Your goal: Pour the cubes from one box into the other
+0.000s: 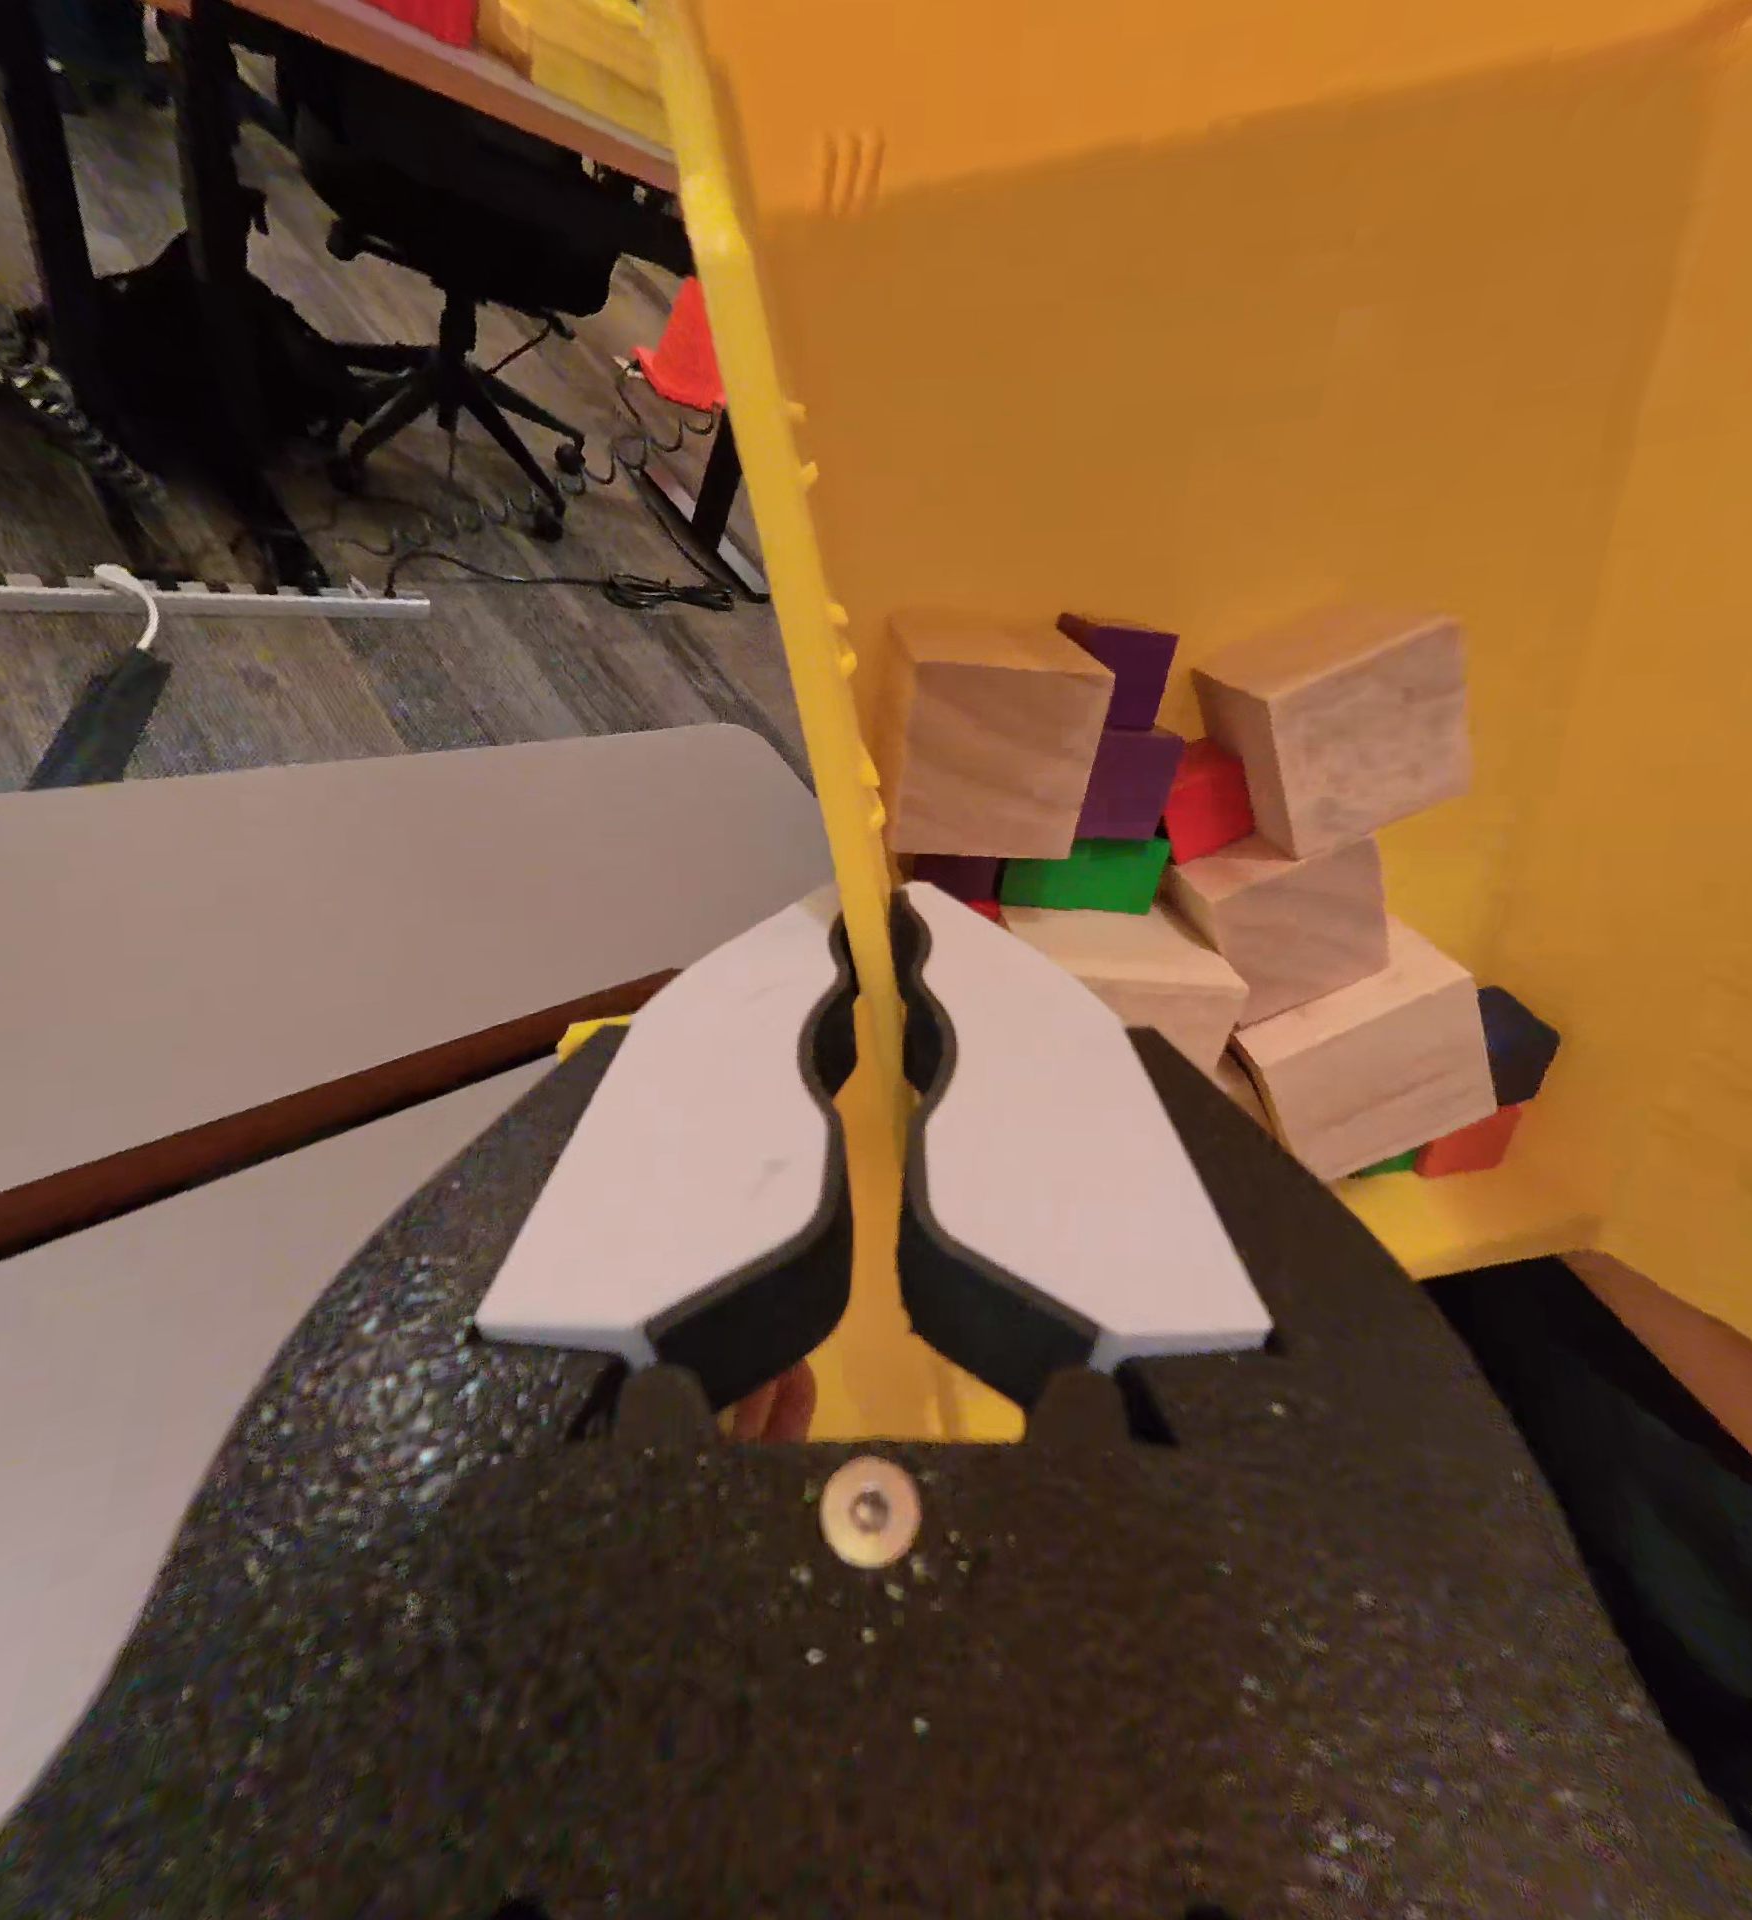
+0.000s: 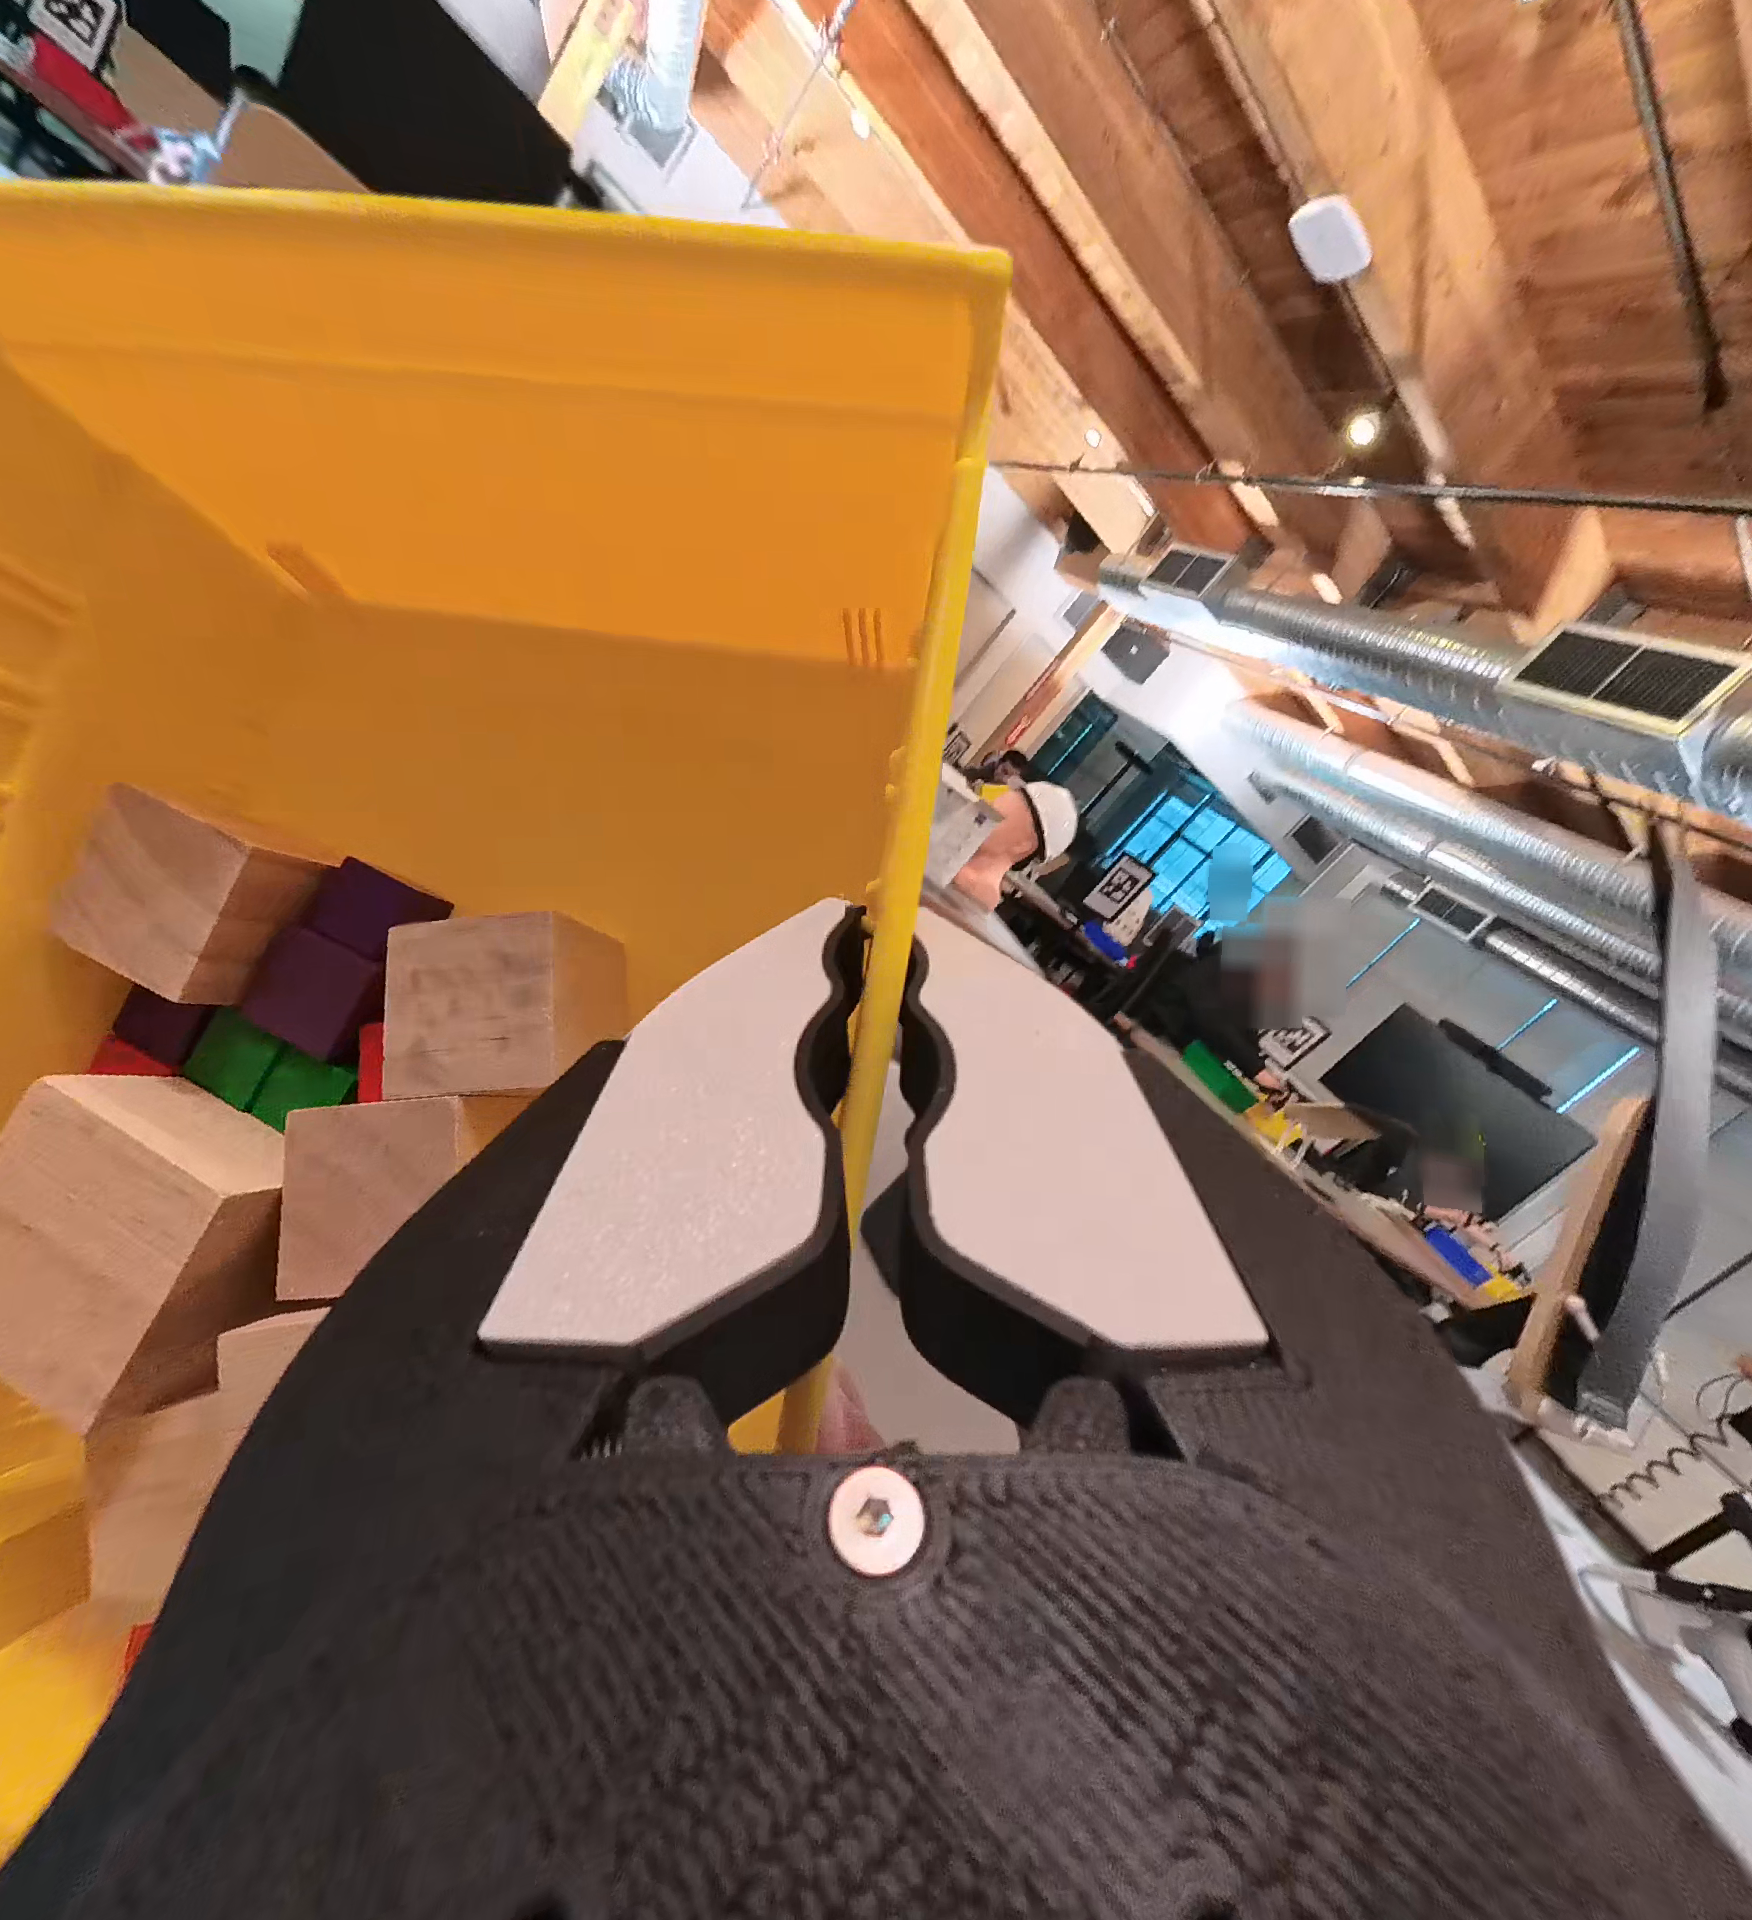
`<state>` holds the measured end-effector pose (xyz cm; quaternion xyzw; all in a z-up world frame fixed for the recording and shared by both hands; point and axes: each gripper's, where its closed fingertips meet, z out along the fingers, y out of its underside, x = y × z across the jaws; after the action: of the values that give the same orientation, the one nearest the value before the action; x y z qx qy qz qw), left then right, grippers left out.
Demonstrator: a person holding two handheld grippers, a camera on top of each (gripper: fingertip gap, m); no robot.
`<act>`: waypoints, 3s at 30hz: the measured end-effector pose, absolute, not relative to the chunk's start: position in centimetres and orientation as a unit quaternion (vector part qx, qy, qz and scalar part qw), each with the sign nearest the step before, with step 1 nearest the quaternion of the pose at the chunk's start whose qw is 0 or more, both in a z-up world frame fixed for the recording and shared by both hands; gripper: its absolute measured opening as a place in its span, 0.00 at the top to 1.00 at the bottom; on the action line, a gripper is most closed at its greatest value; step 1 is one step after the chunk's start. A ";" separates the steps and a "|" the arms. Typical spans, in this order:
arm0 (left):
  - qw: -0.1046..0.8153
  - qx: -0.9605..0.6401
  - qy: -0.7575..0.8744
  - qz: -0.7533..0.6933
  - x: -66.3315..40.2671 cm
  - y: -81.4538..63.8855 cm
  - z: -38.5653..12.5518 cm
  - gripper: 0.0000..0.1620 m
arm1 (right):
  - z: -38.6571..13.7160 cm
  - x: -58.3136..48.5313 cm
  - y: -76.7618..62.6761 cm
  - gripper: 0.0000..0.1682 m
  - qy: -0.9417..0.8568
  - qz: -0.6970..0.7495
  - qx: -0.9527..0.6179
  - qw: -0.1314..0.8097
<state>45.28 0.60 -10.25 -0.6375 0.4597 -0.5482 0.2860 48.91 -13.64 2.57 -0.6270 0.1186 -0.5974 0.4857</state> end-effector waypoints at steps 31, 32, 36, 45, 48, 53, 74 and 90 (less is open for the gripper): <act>0.345 -0.571 0.454 -0.591 44.5 1.0 -9.3 0.98 | 4.0 46.1 -13.2 0.97 0.051 -0.636 -0.546 0.542; 0.333 -0.582 0.452 -0.589 44.8 1.0 -9.8 0.98 | 3.5 46.6 -13.0 0.97 0.054 -0.636 -0.554 0.534; 0.323 -0.601 0.447 -0.579 45.1 1.4 -11.1 0.98 | 2.2 47.2 -12.6 0.97 0.061 -0.628 -0.561 0.536; 0.339 -0.595 0.460 -0.566 45.4 1.7 -11.9 0.98 | 1.2 48.0 -12.5 0.97 0.062 -0.617 -0.562 0.548; 0.351 -0.587 0.460 -0.566 45.2 1.8 -11.3 0.98 | 1.6 47.9 -12.8 0.97 0.063 -0.616 -0.552 0.558; 0.377 -0.566 0.461 -0.570 44.8 1.7 -9.3 0.98 | 3.2 47.3 -13.3 0.97 0.058 -0.616 -0.533 0.578; 0.432 -0.517 0.417 -0.611 42.3 2.1 -4.1 0.97 | 8.6 43.3 -12.8 0.97 -0.011 -0.643 -0.469 0.606; 0.447 -0.508 0.402 -0.617 41.3 2.7 -3.4 0.97 | 8.8 42.7 -12.5 0.97 -0.018 -0.636 -0.452 0.625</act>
<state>41.34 2.71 -3.43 -0.5082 0.4018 -0.6167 0.4472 42.73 -12.49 8.76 -0.4516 -0.0183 -0.6362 0.6253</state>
